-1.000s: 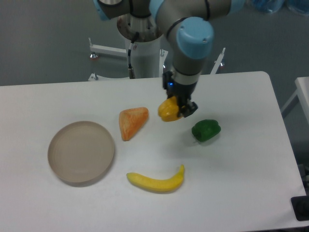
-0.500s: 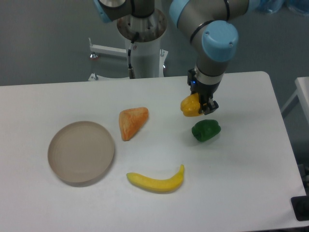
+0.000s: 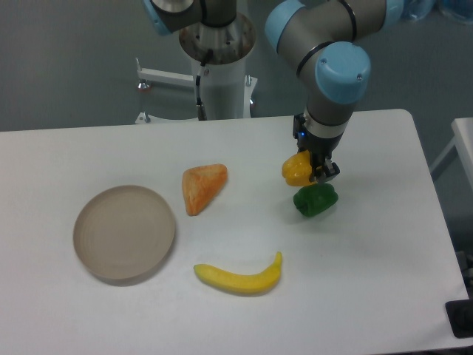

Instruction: Pick up the yellow pepper from the plate

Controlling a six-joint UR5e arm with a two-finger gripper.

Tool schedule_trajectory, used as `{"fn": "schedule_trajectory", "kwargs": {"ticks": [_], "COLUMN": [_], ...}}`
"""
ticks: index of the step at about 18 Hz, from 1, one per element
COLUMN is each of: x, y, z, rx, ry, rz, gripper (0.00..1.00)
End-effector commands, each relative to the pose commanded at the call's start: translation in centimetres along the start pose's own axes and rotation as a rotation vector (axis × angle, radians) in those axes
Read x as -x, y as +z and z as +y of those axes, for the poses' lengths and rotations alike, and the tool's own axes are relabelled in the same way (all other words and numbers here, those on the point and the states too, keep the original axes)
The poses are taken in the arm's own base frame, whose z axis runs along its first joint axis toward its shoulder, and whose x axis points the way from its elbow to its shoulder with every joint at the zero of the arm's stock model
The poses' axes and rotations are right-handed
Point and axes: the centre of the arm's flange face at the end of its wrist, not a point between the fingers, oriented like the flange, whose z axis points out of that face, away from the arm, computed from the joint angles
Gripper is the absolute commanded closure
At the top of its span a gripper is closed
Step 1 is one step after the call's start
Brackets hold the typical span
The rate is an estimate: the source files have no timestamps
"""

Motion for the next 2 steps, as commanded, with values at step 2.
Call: {"fn": "schedule_trajectory", "kwargs": {"ticks": [2], "x": [0.0], "y": [0.0], "z": [0.0], "rx": [0.0], "ry": [0.0], "rz": [0.0], "gripper": [0.88]}}
